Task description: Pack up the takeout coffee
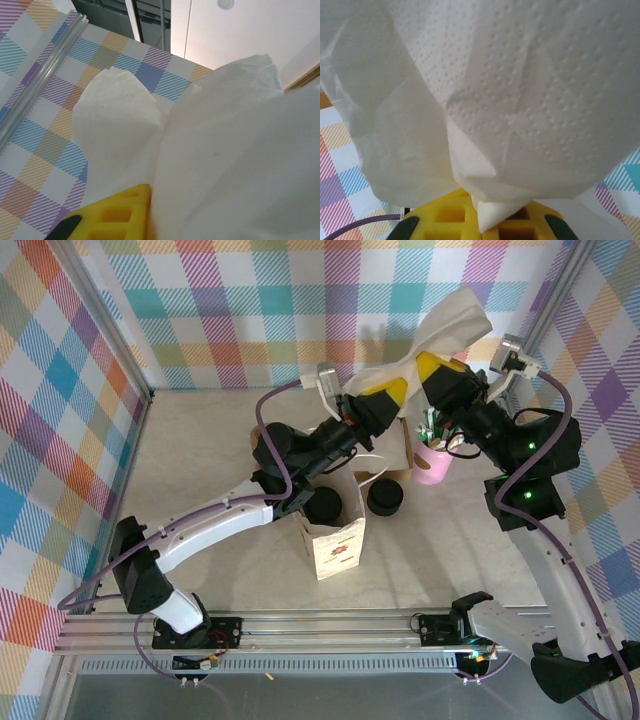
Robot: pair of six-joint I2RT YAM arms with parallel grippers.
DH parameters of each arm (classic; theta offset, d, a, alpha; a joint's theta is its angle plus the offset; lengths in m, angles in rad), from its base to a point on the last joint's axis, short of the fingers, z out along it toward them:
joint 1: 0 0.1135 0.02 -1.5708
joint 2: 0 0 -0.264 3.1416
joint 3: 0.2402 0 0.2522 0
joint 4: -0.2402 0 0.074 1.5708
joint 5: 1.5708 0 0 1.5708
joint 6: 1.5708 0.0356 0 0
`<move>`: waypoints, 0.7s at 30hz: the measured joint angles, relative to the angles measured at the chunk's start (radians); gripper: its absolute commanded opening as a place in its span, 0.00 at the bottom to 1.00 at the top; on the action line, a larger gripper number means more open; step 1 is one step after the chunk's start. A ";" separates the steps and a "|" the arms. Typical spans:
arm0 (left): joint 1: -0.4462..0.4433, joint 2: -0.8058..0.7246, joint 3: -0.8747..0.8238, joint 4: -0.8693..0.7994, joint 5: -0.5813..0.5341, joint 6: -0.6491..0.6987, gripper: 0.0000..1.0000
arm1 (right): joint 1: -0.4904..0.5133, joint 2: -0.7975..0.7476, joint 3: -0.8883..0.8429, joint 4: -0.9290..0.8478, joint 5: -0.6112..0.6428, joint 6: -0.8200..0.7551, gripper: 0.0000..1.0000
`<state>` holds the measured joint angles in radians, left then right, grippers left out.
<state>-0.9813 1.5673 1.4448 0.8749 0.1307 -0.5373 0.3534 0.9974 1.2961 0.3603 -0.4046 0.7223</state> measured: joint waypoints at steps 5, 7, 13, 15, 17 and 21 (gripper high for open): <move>0.005 -0.006 -0.003 -0.008 0.009 0.014 0.00 | 0.000 0.000 0.000 0.006 -0.027 0.000 0.07; 0.005 -0.010 -0.003 -0.012 0.012 0.024 0.00 | 0.000 0.000 0.002 0.006 -0.035 -0.001 0.12; 0.009 -0.053 -0.003 -0.085 0.053 0.089 0.00 | 0.000 -0.002 0.035 -0.053 -0.055 -0.032 0.47; 0.011 -0.076 -0.003 -0.119 0.075 0.120 0.00 | 0.000 -0.006 0.055 -0.089 -0.062 -0.051 0.52; 0.011 -0.098 -0.003 -0.153 0.100 0.154 0.00 | 0.000 -0.011 0.078 -0.119 -0.075 -0.065 0.53; 0.014 -0.137 -0.003 -0.229 0.157 0.216 0.00 | 0.000 -0.024 0.112 -0.167 -0.119 -0.092 0.57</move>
<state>-0.9672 1.4307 1.4422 0.6460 0.2874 -0.3218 0.3534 0.9730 1.4082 0.1928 -0.5240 0.6308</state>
